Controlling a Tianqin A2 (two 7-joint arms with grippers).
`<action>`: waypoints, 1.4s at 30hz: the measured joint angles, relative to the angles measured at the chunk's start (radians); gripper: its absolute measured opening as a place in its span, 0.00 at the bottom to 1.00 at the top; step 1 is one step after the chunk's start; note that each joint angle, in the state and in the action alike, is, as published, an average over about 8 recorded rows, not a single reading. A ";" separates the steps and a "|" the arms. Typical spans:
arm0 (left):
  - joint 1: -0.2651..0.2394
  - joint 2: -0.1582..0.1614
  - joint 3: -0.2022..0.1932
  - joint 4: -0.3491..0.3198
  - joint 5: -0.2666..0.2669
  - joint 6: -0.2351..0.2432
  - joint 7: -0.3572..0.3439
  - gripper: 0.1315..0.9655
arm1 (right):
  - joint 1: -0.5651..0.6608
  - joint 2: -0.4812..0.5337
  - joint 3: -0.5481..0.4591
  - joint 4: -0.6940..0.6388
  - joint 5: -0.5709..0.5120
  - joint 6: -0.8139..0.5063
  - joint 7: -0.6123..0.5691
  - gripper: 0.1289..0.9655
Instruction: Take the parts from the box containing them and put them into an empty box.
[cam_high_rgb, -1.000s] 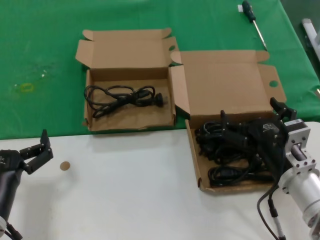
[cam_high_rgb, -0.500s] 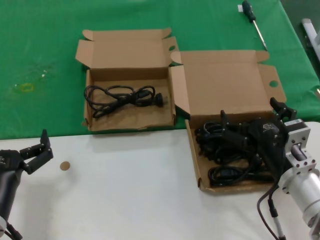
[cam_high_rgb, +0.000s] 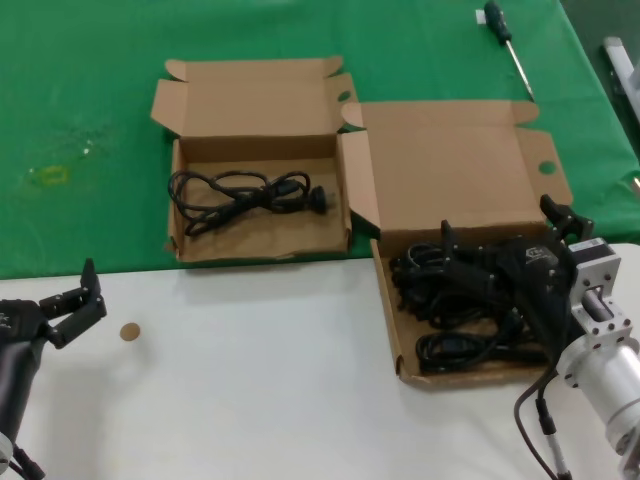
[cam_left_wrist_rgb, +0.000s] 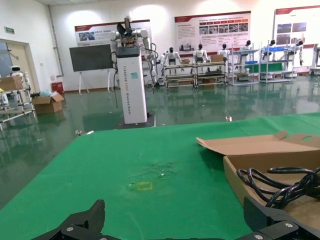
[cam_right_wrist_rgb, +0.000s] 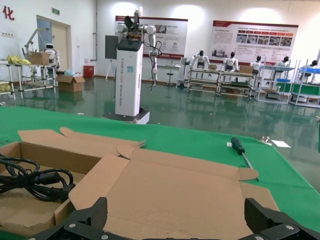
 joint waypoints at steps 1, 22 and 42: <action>0.000 0.000 0.000 0.000 0.000 0.000 0.000 1.00 | 0.000 0.000 0.000 0.000 0.000 0.000 0.000 1.00; 0.000 0.000 0.000 0.000 0.000 0.000 0.000 1.00 | 0.000 0.000 0.000 0.000 0.000 0.000 0.000 1.00; 0.000 0.000 0.000 0.000 0.000 0.000 0.000 1.00 | 0.000 0.000 0.000 0.000 0.000 0.000 0.000 1.00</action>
